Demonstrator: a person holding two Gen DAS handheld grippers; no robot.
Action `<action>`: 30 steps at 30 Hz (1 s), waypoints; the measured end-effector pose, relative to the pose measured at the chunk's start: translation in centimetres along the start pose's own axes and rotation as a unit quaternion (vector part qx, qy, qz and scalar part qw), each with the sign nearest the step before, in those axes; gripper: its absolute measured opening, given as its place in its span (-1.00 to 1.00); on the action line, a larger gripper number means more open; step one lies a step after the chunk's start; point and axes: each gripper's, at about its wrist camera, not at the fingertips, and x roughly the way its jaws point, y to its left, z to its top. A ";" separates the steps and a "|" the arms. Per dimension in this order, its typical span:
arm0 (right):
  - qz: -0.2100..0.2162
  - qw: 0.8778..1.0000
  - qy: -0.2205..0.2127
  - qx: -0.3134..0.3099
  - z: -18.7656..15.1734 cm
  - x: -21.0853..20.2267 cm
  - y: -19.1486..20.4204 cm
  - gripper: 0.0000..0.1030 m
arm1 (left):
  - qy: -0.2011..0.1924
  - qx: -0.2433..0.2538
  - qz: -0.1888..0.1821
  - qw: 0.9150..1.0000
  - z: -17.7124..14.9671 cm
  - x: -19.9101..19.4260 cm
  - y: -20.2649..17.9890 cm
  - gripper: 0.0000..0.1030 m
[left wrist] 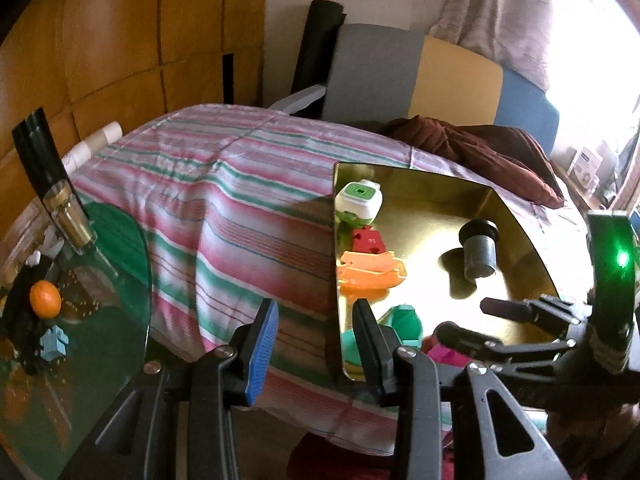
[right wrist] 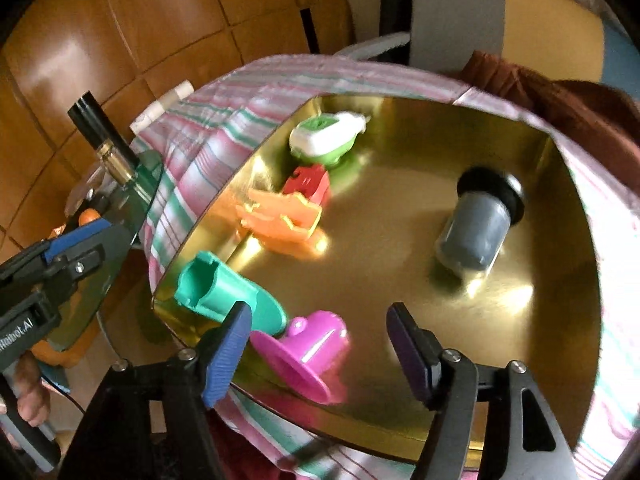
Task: Organize rigid objects
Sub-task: 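Carry the magenta suction-cup toy into the gold tray and open the right gripper, then move both tools back over the remaining toys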
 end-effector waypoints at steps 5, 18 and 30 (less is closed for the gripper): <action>-0.016 0.999 -0.029 0.005 0.3 -2.2 -1.0 0.42 | -0.005 0.013 -0.006 1.000 0.1 -0.5 -0.9 -0.25; -0.064 0.994 -0.082 0.037 -0.3 -8.1 -6.0 0.44 | -0.005 0.044 -0.017 0.999 0.2 -1.2 -3.5 -0.25; -0.166 0.973 -0.119 0.106 -2.1 -15.4 -16.3 0.54 | 0.001 0.095 -0.043 0.995 0.7 -1.3 -7.9 -0.25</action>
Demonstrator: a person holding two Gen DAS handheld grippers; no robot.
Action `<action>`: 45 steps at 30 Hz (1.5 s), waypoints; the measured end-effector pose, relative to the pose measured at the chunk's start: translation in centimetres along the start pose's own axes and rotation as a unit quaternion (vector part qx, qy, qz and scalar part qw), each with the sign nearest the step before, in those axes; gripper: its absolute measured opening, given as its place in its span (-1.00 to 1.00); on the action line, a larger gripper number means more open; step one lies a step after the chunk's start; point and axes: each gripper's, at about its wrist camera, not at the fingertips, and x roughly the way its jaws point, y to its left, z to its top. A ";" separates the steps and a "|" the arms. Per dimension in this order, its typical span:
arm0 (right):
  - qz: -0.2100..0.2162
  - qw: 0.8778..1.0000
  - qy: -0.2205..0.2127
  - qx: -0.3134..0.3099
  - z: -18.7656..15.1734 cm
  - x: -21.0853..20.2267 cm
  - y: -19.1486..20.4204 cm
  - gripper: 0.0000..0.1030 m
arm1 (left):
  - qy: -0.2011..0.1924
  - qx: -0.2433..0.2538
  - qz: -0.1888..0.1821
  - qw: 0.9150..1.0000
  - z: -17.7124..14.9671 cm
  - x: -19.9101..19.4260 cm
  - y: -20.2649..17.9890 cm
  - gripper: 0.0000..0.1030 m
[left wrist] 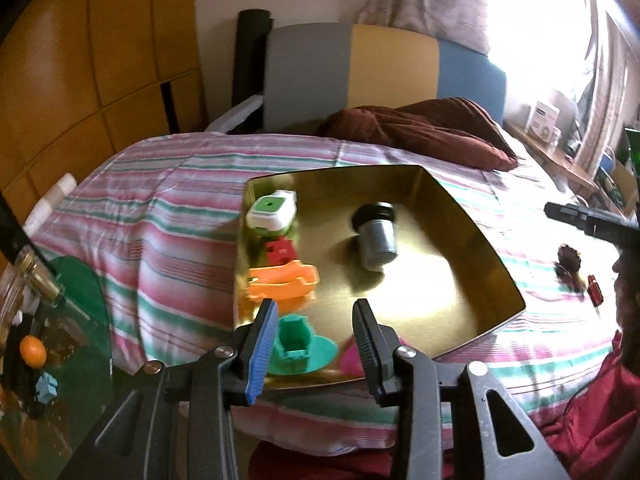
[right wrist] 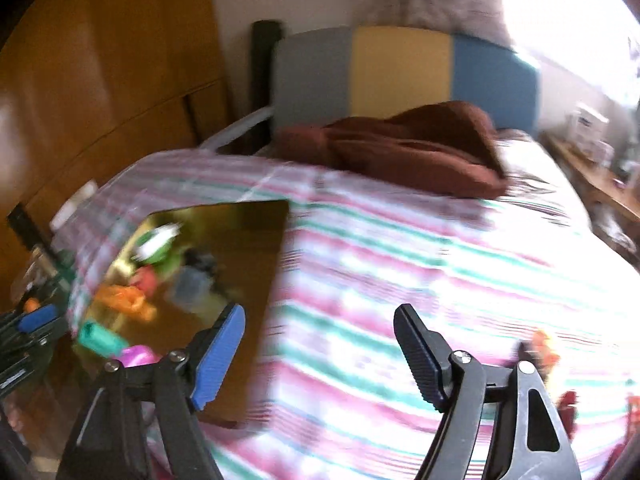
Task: Organize rigid objects
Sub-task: 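Move both tools back over the remaining toys, then grasp the brown comb-like clip with the left gripper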
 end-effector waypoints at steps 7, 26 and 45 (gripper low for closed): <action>-0.119 0.987 -0.022 0.104 -0.7 -1.9 -11.9 0.61 | -0.001 0.041 -0.024 0.999 1.4 0.2 -3.7 -0.25; -0.211 0.875 -0.037 0.434 -8.8 -4.7 -27.6 0.60 | 0.062 0.169 -0.185 0.966 3.9 4.3 -22.9 -0.25; -0.156 0.868 -0.048 0.468 -9.3 -4.4 -27.8 0.69 | 0.097 0.304 -0.299 0.899 6.7 13.1 -40.4 0.43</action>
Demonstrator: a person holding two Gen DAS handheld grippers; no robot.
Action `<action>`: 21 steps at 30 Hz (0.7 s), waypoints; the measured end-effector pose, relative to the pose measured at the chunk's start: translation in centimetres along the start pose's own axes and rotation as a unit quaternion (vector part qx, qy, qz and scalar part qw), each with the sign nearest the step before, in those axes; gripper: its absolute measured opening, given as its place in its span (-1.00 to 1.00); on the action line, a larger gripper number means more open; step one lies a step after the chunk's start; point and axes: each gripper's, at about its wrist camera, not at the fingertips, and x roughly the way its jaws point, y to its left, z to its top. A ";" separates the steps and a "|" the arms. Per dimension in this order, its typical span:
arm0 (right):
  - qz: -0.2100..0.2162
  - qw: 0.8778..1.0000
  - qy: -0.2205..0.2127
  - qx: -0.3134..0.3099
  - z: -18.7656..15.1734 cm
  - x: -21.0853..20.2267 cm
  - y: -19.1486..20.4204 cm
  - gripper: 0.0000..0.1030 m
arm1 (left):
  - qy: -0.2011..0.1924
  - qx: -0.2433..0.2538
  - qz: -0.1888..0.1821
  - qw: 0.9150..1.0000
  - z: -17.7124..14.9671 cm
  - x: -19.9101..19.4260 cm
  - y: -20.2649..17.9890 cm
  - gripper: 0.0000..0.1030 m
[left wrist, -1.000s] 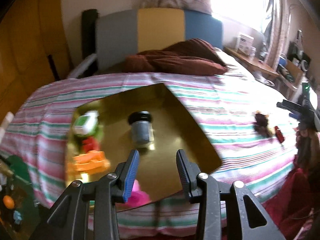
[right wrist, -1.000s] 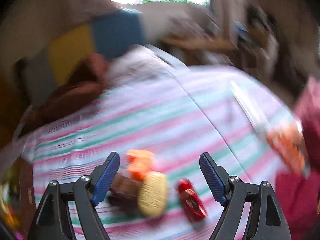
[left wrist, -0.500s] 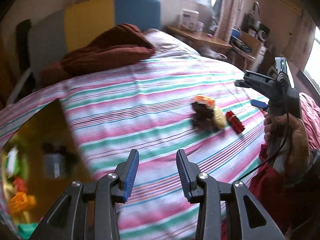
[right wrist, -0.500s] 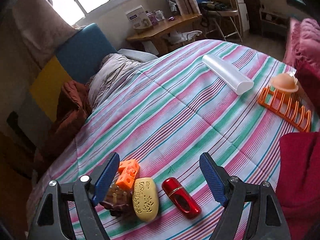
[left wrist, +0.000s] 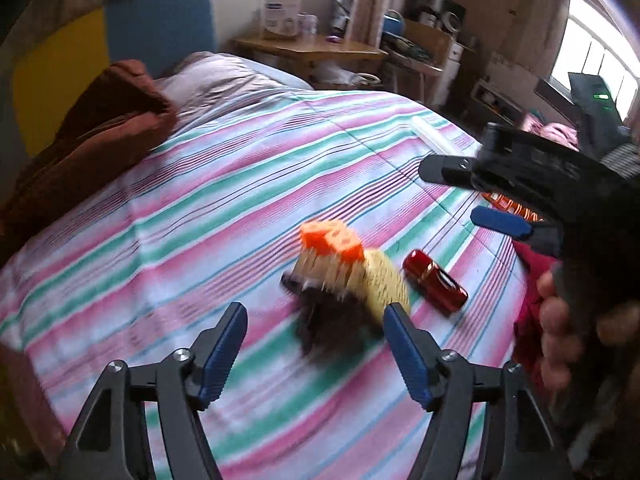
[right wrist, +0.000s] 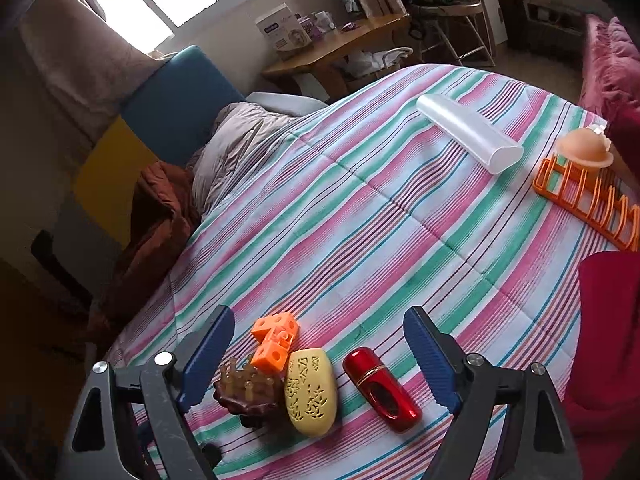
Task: Organize rigid objects
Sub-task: 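Grasp the brown comb-like clip with the left gripper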
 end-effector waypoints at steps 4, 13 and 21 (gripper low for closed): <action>0.003 1.000 0.004 0.012 0.1 0.4 -0.3 0.69 | 0.030 0.012 -0.004 0.999 1.1 4.0 0.2 0.52; 0.001 1.000 0.007 0.012 0.2 0.7 -0.3 0.69 | 0.023 -0.044 -0.047 0.998 -1.5 3.7 1.7 0.14; 0.010 1.000 0.013 -0.008 -0.1 0.9 0.5 0.68 | 0.007 -0.069 -0.007 0.998 -9.3 -2.5 1.1 0.14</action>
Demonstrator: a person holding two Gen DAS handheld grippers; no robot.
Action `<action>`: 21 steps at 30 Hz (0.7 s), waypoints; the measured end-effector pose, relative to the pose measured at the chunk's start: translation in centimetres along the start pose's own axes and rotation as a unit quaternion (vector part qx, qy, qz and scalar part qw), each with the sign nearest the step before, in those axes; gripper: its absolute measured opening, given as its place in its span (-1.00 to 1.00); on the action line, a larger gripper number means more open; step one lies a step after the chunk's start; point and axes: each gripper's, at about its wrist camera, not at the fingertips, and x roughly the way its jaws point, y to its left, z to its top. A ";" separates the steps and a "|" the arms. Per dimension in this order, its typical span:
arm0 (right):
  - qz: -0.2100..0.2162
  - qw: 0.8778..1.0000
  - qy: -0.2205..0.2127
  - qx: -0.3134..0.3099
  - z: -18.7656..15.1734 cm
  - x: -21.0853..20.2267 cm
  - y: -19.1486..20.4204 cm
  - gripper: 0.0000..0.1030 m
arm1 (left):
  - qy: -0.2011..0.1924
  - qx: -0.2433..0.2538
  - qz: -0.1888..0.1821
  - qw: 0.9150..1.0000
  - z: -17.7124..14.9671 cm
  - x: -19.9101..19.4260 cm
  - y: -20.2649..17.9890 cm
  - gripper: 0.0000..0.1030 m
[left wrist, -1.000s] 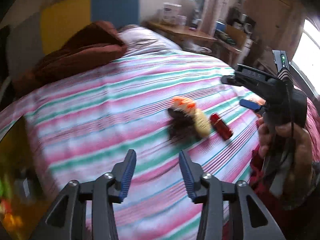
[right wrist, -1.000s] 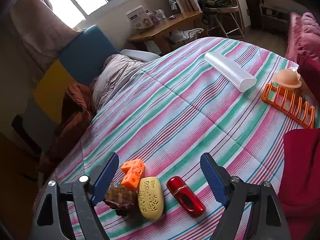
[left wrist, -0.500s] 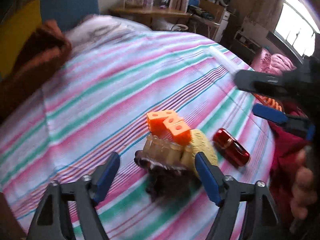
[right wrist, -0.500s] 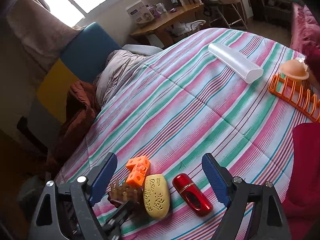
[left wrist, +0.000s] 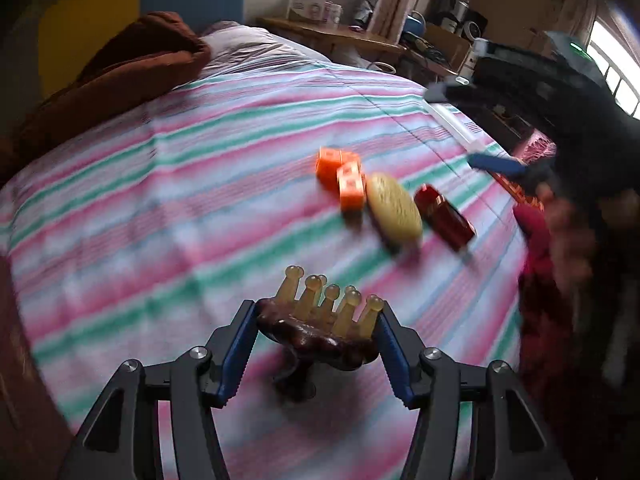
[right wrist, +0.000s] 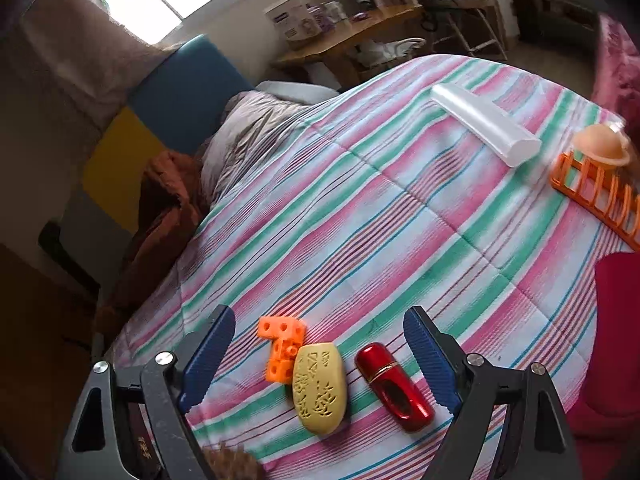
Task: Organize rigid objects
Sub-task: 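Grasp the brown comb-like clip with the left gripper, then carry the brown clip toward the tray with the left gripper while the right grasps the orange linked blocks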
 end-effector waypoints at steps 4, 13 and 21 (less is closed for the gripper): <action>0.006 0.998 0.019 -0.053 -0.8 0.8 1.9 0.61 | -0.005 -0.018 0.000 1.000 -3.0 -2.3 0.4 0.14; -0.032 0.980 0.061 -0.187 -3.1 3.3 6.3 0.29 | -0.019 -0.040 0.008 0.999 -5.7 -5.0 1.5 0.14; -0.145 0.940 0.152 -0.268 -3.1 10.9 8.2 -0.07 | -0.048 -0.047 0.008 0.998 -6.8 -8.0 1.9 0.14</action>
